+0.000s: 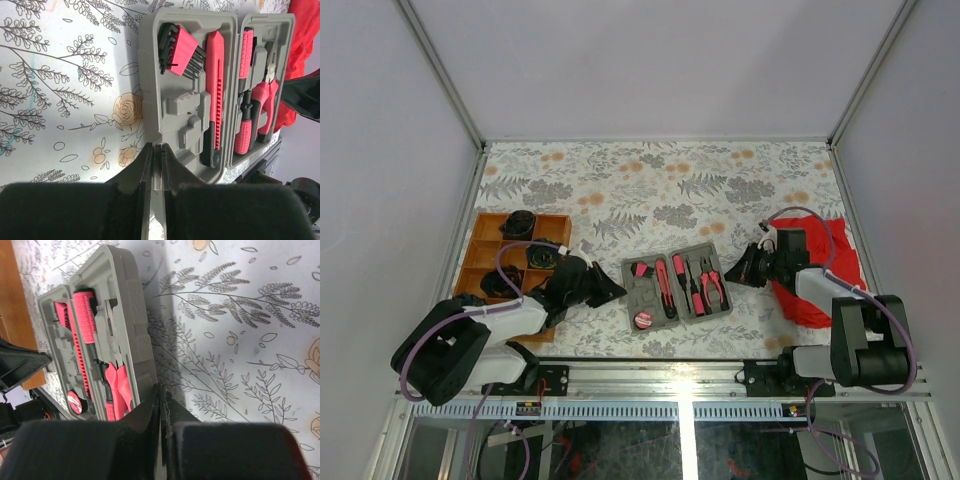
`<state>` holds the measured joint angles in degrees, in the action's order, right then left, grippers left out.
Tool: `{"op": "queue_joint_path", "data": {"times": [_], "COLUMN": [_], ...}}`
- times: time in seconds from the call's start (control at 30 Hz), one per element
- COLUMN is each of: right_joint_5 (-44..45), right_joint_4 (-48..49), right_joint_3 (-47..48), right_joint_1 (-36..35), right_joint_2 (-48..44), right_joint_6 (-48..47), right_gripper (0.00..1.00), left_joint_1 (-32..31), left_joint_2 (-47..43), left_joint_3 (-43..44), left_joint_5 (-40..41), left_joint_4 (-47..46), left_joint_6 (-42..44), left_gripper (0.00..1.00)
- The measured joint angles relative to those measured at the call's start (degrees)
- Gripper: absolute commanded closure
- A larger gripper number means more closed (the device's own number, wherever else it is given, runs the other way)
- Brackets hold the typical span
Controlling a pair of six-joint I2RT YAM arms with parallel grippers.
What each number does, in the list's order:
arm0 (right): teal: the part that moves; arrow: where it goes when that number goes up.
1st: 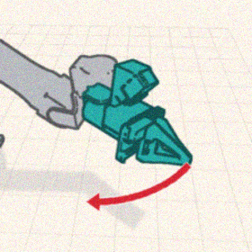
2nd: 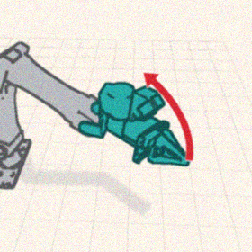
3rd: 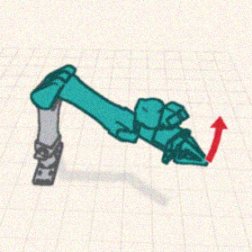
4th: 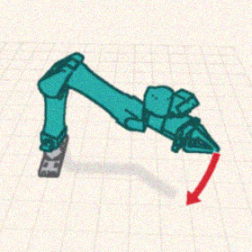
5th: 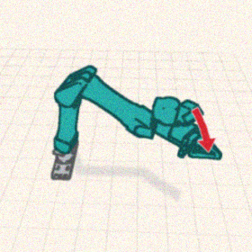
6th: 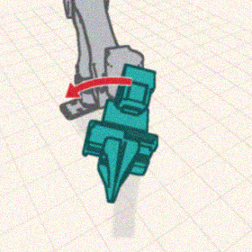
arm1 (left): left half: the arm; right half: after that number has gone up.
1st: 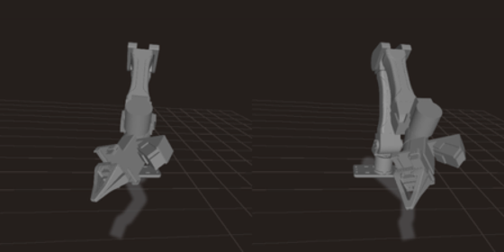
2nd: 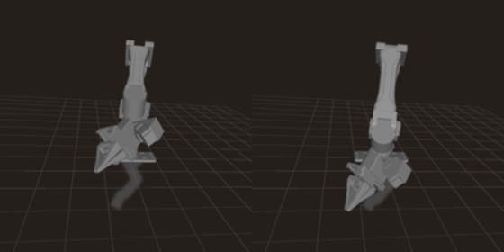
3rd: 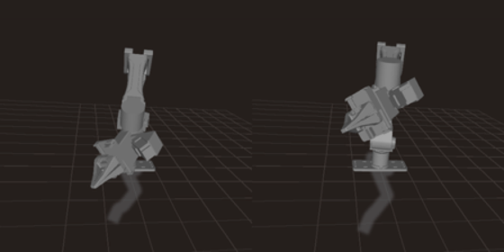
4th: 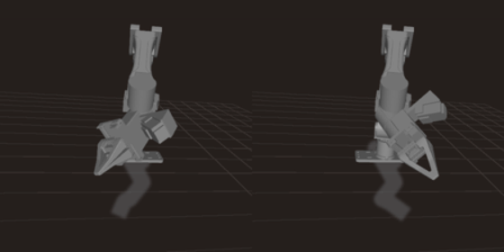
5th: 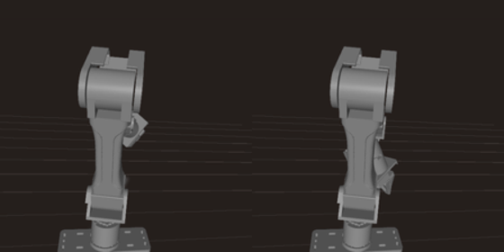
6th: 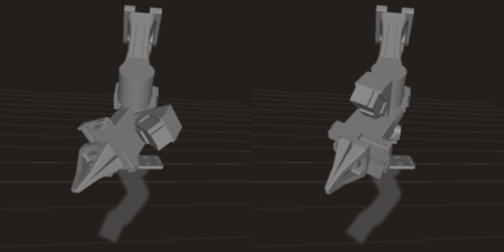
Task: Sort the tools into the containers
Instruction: Close the storage box at the center of the board.
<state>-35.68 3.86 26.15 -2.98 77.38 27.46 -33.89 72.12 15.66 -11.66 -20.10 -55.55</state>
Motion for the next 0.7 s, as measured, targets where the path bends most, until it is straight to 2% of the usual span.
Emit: {"op": "queue_joint_path", "data": {"times": [0.33,0.7], "right_joint_5": [0.28,0.57], "right_joint_4": [-5.07,-0.31], "right_joint_3": [5.27,10.43], "right_joint_1": [-3.72,-16.57], "right_joint_2": [-7.87,-9.55], "right_joint_6": [1.09,7.89], "right_gripper": [1.0,1.0], "left_joint_1": [0.22,0.2], "left_joint_2": [1.57,1.64], "left_joint_3": [0.11,0.11], "left_joint_5": [-0.72,-0.7], "left_joint_4": [-2.12,-2.25], "left_joint_6": [-0.07,-0.09], "left_gripper": [1.0,1.0]}}
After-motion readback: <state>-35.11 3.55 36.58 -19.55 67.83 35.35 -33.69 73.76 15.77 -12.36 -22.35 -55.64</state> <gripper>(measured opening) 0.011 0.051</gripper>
